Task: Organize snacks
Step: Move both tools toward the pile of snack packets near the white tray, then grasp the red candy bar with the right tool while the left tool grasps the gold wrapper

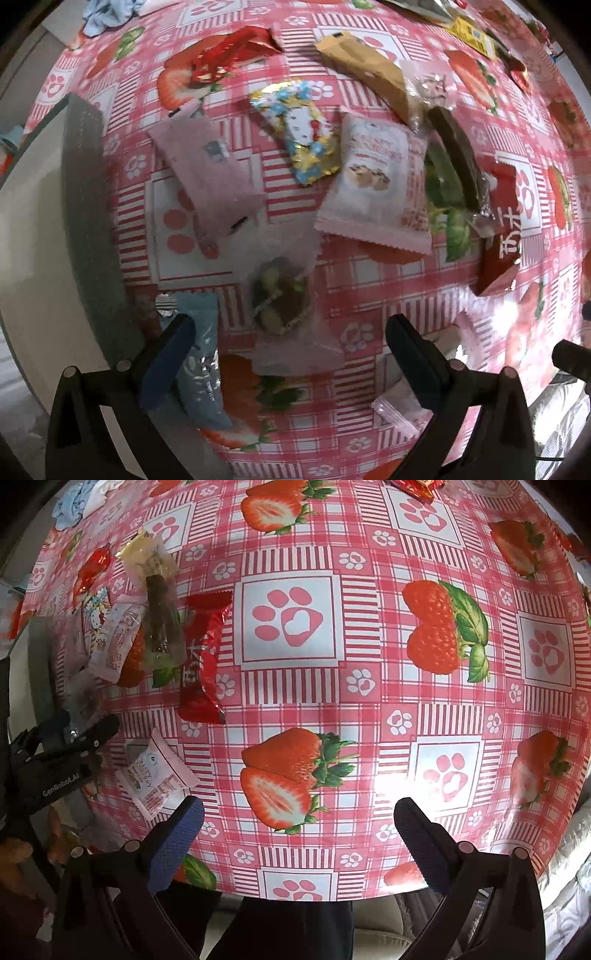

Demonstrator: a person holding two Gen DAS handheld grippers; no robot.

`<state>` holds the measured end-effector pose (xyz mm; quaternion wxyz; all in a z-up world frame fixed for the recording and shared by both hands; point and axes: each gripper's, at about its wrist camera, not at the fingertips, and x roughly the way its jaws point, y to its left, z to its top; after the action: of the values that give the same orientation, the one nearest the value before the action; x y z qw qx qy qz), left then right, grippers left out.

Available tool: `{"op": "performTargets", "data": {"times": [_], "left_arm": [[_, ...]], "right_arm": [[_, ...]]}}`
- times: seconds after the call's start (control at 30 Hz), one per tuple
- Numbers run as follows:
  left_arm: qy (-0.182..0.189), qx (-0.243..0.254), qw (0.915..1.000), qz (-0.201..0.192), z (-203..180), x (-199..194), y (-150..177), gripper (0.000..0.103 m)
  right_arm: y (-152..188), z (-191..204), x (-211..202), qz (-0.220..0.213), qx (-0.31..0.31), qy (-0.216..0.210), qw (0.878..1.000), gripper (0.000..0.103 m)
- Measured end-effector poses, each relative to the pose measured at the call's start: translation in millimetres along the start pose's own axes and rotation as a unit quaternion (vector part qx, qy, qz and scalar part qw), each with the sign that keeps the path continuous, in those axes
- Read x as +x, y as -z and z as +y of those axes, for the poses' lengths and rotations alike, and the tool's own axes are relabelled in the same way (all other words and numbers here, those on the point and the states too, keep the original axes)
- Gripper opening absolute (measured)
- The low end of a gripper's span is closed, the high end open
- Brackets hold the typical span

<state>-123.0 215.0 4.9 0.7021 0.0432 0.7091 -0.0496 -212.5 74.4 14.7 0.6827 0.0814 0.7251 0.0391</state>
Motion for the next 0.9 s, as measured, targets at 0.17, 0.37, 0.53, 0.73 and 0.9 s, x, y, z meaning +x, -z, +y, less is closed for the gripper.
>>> {"op": "performTargets", "data": {"times": [0.17,0.37,0.53,0.73,0.9], "left_arm": [[0.105,-0.011,0.9942,0.020,-39.7,1.5,-7.0,0.103],[0.090,0.015,0.9958,-0.001,-44.8,-20.8,-12.1,0.103],[0.092,-0.027,0.9953,-0.012,-5.1,-41.2,-27.5,0.103],[0.093,-0.049,0.9941,-0.025,16.1,-53.3,-36.2,0.103],[0.088,-0.038,0.9952,-0.016,24.0,-55.1,-41.4,0.103]], "right_arm": [[1.9,0.0,-1.2,-0.002,0.000,-0.001,1.000,0.103],[4.7,4.5,2.3,0.005,0.004,-0.013,1.000,0.103],[6.3,14.0,24.2,0.045,0.053,-0.047,0.997,0.103],[1.5,42.5,48.4,0.054,0.131,-0.102,0.985,0.103],[-8.3,74.3,55.9,0.045,0.113,-0.080,0.989,0.103]]}}
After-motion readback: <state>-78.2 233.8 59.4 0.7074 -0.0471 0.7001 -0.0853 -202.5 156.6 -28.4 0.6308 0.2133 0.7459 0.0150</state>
